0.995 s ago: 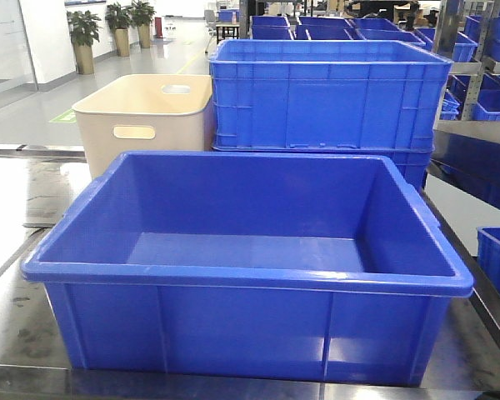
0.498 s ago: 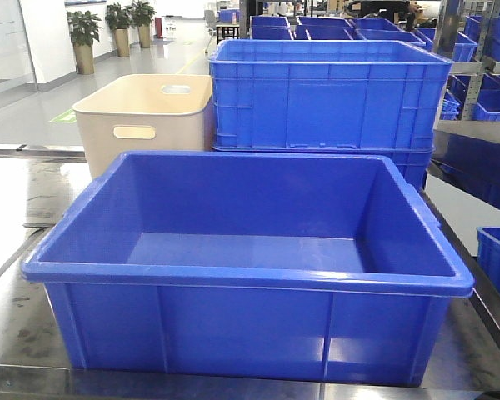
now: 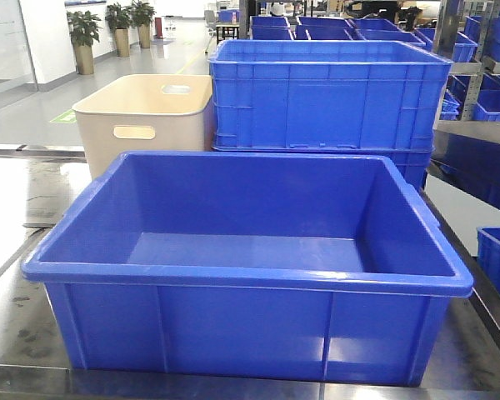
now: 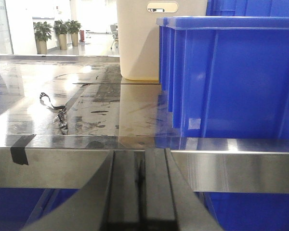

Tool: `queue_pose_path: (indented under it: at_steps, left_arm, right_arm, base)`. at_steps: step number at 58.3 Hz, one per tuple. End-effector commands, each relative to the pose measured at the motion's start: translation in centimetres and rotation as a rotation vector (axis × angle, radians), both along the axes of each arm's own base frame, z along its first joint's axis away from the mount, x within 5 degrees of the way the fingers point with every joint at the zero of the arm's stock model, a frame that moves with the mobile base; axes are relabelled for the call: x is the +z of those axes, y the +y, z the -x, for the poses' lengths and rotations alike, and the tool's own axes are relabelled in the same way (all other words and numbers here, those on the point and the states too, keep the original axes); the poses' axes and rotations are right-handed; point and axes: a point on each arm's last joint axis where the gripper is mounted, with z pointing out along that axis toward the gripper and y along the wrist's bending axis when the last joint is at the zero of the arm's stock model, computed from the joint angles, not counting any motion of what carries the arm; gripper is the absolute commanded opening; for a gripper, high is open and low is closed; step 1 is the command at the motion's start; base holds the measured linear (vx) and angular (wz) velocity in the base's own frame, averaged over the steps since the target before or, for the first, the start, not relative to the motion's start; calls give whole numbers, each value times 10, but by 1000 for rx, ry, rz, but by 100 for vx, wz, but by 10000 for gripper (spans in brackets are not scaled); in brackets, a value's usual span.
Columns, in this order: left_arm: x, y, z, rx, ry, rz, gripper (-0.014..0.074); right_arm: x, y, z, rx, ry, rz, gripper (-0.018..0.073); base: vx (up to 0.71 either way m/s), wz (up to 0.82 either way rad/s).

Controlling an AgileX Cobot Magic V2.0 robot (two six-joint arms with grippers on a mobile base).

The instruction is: Pick red and yellow blocks into blue bin

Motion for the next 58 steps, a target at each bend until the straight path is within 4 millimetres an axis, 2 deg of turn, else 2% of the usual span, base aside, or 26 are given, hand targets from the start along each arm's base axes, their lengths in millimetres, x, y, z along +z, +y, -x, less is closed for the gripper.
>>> queue_pose_path:
  at_steps: [1,6,13,25,58]
  left_arm:
    - [14,-1,3,-11,-117,20,-1]
    - [14,-1,3,-11,-117,20,-1]
    - [14,-1,3,-11,-117,20,-1]
    - [14,-1,3,-11,-116,19,-1]
    - [14,-1,3,-11,-114,19,-1]
  right_arm:
    - [-10,-5,3,-60,-154,-15,-10]
    - [-39,-8,8,-104,-182,-17,-10]
    - [-67,-11,12,-155,-218,-39,-10]
    - [-95,-14,16,-185,-321,-46,-10]
    - [-95,-15,16,-217,-330,-99,-10]
  base:
    - [0,0]
    - [0,0]
    - [0,0]
    - [0,0]
    - [0,0]
